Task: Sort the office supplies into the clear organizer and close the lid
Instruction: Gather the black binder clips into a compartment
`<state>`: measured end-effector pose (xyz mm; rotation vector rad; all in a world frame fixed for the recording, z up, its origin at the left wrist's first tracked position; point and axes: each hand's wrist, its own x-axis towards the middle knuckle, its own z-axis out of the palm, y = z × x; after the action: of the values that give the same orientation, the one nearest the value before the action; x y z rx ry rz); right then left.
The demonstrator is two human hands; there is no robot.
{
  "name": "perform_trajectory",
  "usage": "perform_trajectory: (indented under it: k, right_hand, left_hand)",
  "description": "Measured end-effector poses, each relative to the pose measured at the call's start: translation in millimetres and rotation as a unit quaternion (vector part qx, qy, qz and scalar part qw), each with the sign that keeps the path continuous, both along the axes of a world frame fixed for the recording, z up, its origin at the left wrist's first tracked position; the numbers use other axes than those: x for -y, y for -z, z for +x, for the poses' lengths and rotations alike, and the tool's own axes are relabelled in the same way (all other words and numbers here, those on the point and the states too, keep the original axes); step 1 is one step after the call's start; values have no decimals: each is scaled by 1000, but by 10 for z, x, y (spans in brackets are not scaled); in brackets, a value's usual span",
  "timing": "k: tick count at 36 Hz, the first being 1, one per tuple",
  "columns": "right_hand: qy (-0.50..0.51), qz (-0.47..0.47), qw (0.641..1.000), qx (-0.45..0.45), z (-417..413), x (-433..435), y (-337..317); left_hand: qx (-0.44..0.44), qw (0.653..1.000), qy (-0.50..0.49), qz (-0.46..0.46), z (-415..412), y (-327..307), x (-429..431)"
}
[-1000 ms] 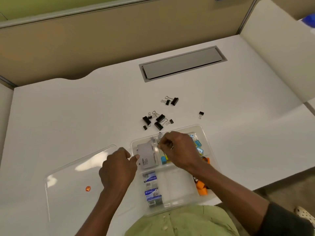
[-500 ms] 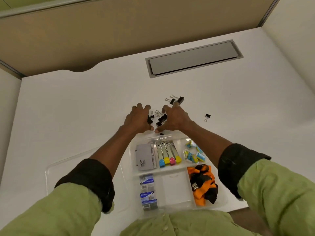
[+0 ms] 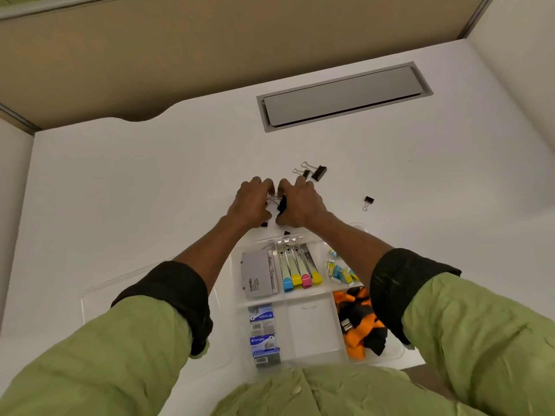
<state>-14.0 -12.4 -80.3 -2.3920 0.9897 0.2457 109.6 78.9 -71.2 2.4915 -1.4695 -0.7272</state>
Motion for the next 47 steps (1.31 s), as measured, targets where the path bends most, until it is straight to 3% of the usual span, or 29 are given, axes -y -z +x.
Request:
perform_trajectory:
  k: [7,14,26,32,35,39,44,47]
  right_hand:
    - [-15,-17,999,39,-53,31,-6]
    - [-11,6,997,74,-144,150,-34]
    - [57,44,982,176,-404,166,-302]
    - [151,160,943,248,-806,-248,-925]
    - [194,252,920,227,-1102,-598,-1130]
    - [250,308,901,176,-1507,-1073,-1067]
    - [297,327,890,114,-1827,-1470,-859]
    - [276,283,914,88,-1922,-1605,-794]
  left_hand:
    - [-47,993,-80,-74,-14,-20,-34]
    - [-91,980,-155,-88,74,-30,-114]
    - [-133,959,-176,-177,-92,-297,-326]
    - [-167,943,-178,-227,-516,-753,-675]
    - [-196,943,-169,-208,-790,-862,-947]
    - [-250,940,-165,-163,-1166,-808,-1326]
    - [-276,940,-153,-130,-1511,-651,-1643]
    - [-287,939,-152,-117,-1624,-586,-1711]
